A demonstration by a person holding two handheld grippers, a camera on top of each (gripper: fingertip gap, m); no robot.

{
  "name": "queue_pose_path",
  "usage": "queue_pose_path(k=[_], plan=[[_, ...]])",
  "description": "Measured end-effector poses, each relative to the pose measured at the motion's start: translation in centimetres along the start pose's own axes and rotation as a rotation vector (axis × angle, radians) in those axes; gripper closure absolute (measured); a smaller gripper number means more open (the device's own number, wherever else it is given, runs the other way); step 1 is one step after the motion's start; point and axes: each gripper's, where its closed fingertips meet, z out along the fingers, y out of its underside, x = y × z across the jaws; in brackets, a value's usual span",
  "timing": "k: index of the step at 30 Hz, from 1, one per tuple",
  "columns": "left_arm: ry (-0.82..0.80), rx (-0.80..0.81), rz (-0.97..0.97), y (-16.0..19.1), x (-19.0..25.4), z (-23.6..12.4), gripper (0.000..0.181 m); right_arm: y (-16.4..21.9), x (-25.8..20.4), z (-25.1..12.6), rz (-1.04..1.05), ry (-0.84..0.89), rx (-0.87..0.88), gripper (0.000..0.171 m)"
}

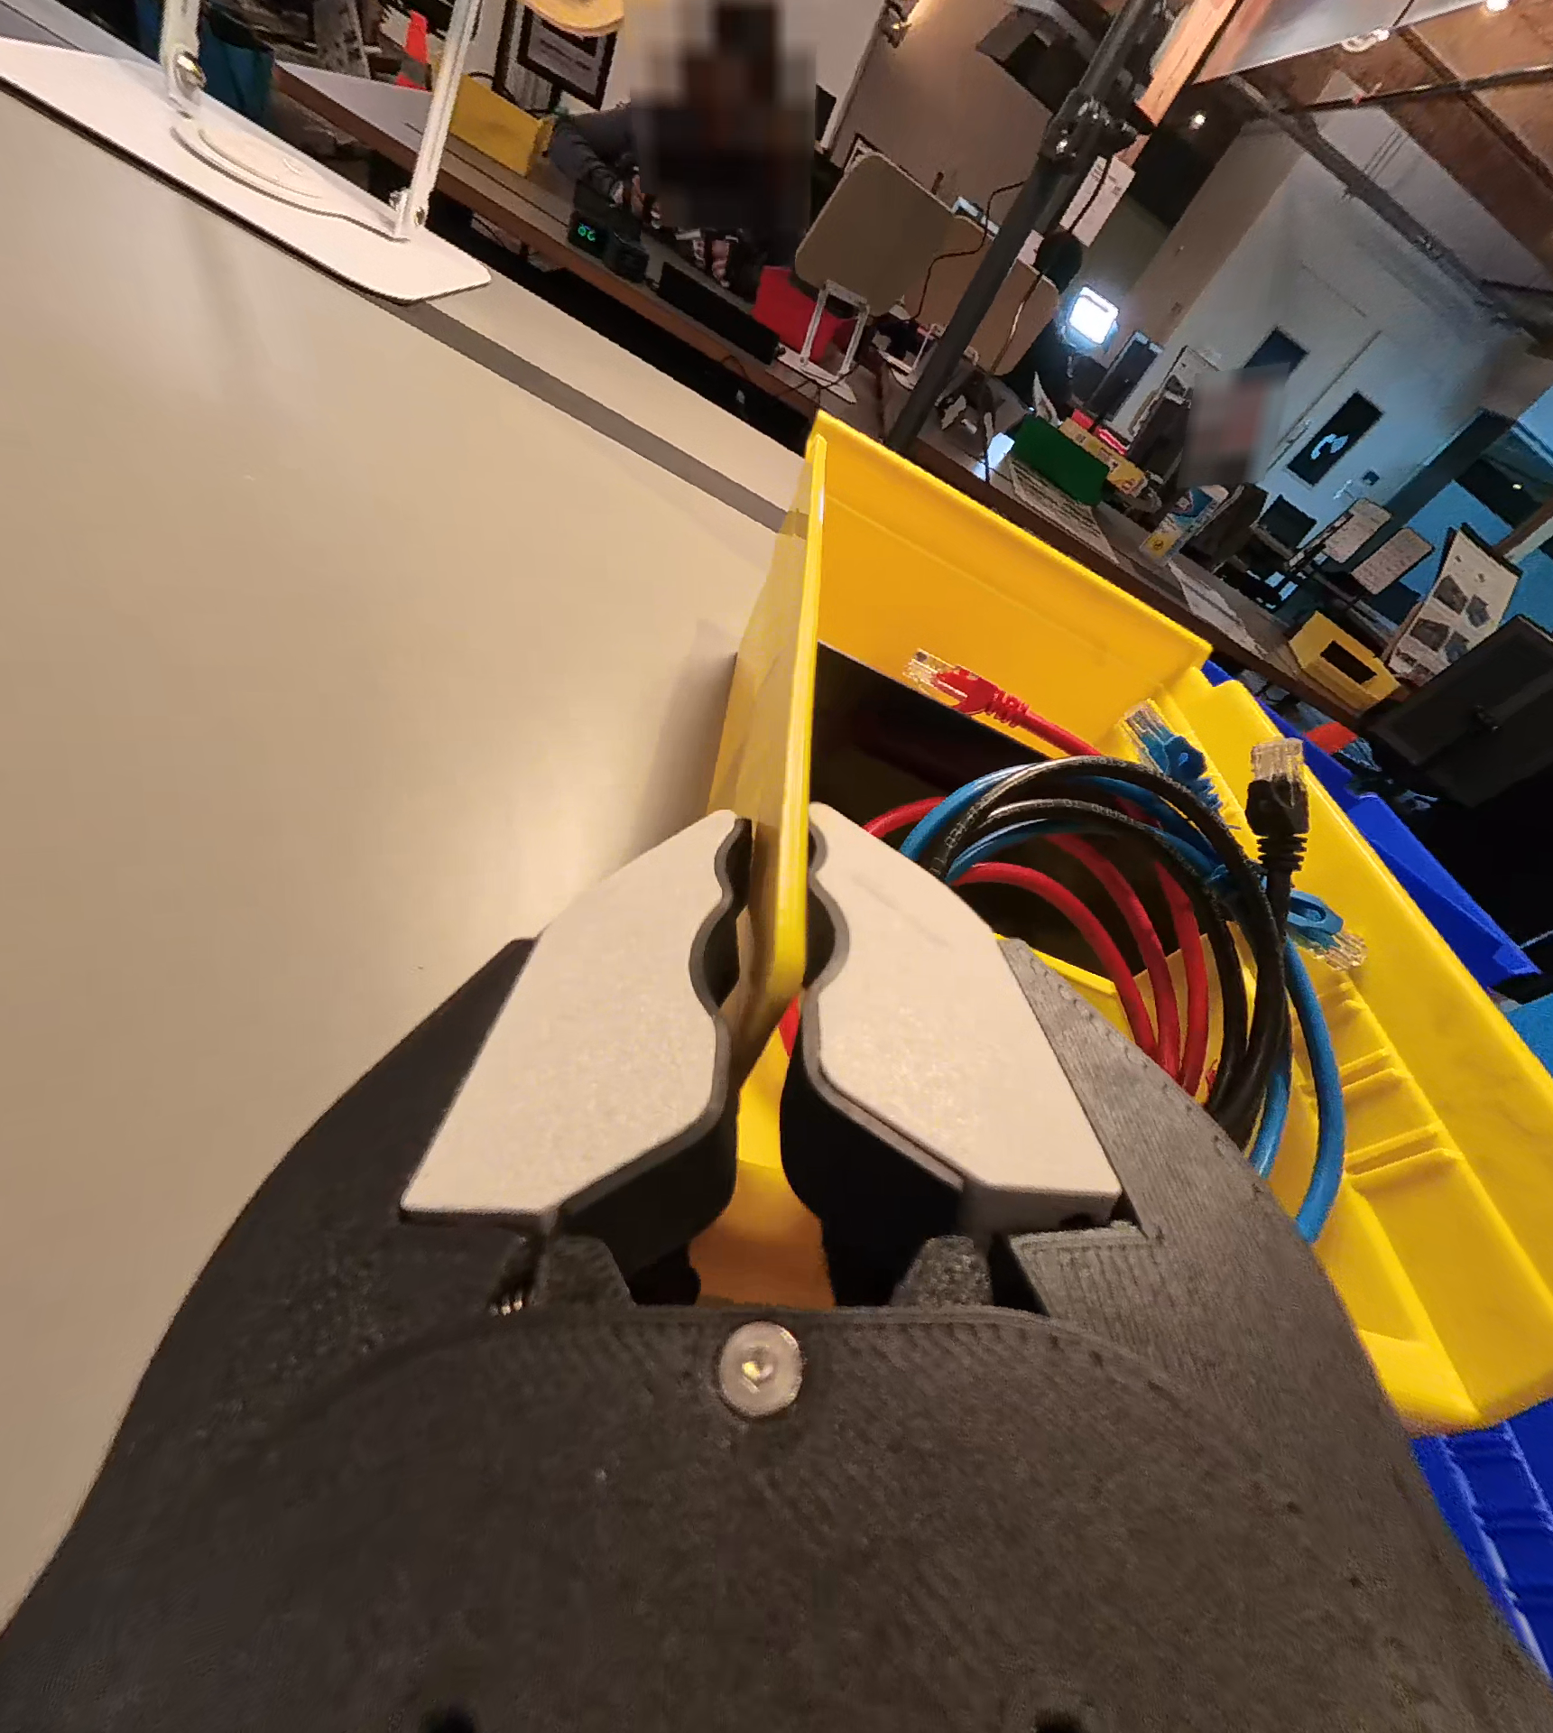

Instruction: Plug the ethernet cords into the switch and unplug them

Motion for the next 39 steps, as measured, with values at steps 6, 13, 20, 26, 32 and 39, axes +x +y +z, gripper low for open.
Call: queue_pose_path(k=[6, 13, 20, 26, 32, 39], plan=[[0.186, 0.044, 0.019, -0.5, 2.4, -0.5, 0.176, -0.1, -0.3, -0.2, -0.008, -0.022, 0.012, 0.164], [0.444, 0.111, 0.070, -1.2, 6.1, -2.2, 0.177, -0.2, -0.2, -0.3, -0.004, -0.018, 0.015, 0.164], [0.687, 0.197, 0.156, -1.9, 10.2, -4.6, 0.178, -0.4, -0.8, -0.1, -0.003, -0.056, 0.024, 0.165], [0.852, 0.255, 0.203, -2.2, 13.1, -6.7, 0.177, -1.5, -3.1, 0.3, 0.029, -0.224, 0.072, 0.165], [0.982, 0.285, 0.220, -2.3, 14.9, -8.7, 0.177, -3.7, -7.0, 1.8, 0.061, -0.452, 0.098, 0.166], [1.160, 0.310, 0.232, -2.0, 16.0, -11.8, 0.176, -6.3, -11.2, 5.0, 0.049, -0.726, 0.034, 0.166]])
